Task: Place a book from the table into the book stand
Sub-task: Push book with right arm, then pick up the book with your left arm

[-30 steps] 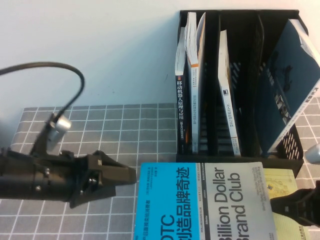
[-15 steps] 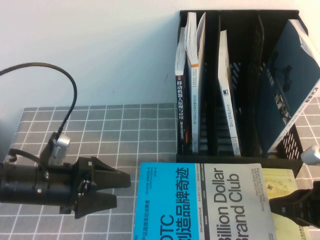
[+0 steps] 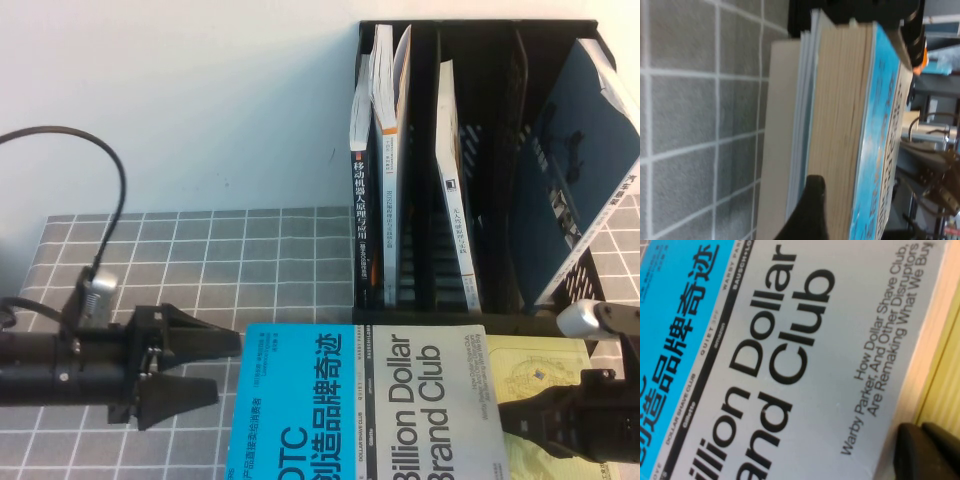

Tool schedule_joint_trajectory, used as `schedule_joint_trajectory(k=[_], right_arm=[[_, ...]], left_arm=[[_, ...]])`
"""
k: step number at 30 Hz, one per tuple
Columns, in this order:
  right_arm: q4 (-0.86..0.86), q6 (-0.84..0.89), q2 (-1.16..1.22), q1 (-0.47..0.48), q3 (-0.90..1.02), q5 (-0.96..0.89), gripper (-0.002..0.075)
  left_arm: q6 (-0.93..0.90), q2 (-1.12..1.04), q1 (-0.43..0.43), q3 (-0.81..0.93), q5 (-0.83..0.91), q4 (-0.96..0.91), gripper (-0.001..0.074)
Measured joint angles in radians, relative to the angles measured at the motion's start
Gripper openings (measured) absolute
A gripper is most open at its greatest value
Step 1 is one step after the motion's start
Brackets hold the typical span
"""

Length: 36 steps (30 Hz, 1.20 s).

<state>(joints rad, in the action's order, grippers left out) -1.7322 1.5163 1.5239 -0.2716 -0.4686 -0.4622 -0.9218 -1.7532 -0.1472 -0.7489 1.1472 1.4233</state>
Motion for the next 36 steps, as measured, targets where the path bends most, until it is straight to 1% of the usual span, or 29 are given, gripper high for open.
schedule_joint_trajectory(k=[5, 10, 21, 24, 31, 36], right_arm=[[-0.010, 0.020, 0.004, 0.000, 0.000, -0.004, -0.0002], [-0.010, 0.039, 0.004, 0.000, 0.000, -0.008, -0.0002], [-0.010, 0.074, 0.005, -0.002, 0.000, -0.008, -0.0002], [-0.010, 0.076, 0.011, -0.002, 0.000, -0.013, -0.0002], [-0.021, 0.081, 0.035, -0.002, -0.003, -0.025, -0.0002], [-0.032, 0.081, 0.051, -0.002, -0.008, -0.035, -0.0002]], left_arm=[[0.002, 0.000, -0.038, -0.008, 0.000, 0.006, 0.0654], [-0.026, -0.020, -0.038, -0.008, 0.004, 0.023, 0.0654], [-0.048, -0.155, -0.036, -0.008, -0.001, 0.016, 0.0654], [-0.048, -0.155, -0.013, -0.008, -0.001, 0.015, 0.0654], [-0.082, -0.155, 0.083, -0.008, -0.001, 0.041, 0.0655], [-0.105, -0.155, 0.117, -0.008, -0.001, 0.074, 0.0655]])
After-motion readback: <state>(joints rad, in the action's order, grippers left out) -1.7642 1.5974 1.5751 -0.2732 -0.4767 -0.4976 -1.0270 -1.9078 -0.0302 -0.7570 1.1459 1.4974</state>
